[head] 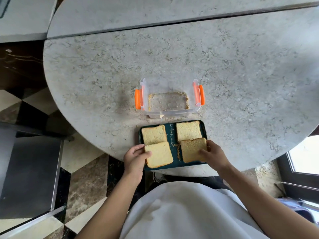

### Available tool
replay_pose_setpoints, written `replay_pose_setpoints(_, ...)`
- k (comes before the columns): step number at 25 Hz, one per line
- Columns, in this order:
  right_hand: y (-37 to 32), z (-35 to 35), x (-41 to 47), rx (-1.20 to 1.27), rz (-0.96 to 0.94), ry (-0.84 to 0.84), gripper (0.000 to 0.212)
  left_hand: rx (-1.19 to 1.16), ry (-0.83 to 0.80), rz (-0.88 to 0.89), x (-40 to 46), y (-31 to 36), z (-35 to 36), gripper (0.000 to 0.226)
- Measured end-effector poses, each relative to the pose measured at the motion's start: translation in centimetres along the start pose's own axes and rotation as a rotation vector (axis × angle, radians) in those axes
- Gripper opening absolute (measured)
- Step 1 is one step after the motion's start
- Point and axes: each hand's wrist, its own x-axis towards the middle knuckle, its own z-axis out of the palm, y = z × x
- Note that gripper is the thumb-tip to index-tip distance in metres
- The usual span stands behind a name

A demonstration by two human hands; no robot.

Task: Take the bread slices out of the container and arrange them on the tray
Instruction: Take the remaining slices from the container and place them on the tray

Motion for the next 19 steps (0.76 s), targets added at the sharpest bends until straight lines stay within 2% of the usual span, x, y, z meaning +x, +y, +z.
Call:
replay_pose_setpoints(3, -0.2, 0.4, 0.1, -0.103, 0.007, 0.011, 0.019, 0.12, 0.017, 0.024, 0.3, -0.8, 0.6, 0.041)
replay_pose_setpoints(5, -0.3, 0.4, 0.0, -0.268, -0.038, 0.037, 0.021, 0.243, 0.03, 0.062, 0.4, -0.9, 0.7, 0.043)
replay_pose_setpoints(9, -0.8, 0.3, -0.3, -0.548, -0.132, 0.09, 0.044, 0.427, 0.0, 0.121, 0.2, -0.5, 0.7, 0.048)
replay_pose_setpoints(11, -1.4, 0.2, -0.3, -0.641, -0.163, 0.121, 0.046, 0.522, -0.005, 0.173, 0.1, -0.2, 0.6, 0.047)
replay_pose_setpoints(15, -3.4, 0.4, -0.1, -0.687, -0.214, 0.171, 0.045, 0.601, 0.021, 0.221, 0.0, 0.4, 0.6, 0.043)
replay_pose_setpoints(19, -6.1, 2.6, 0.2, -0.645, -0.377, 0.095, 0.042, 0.657, 0.033, 0.249, 0.2, 1.3, 1.1, 0.043)
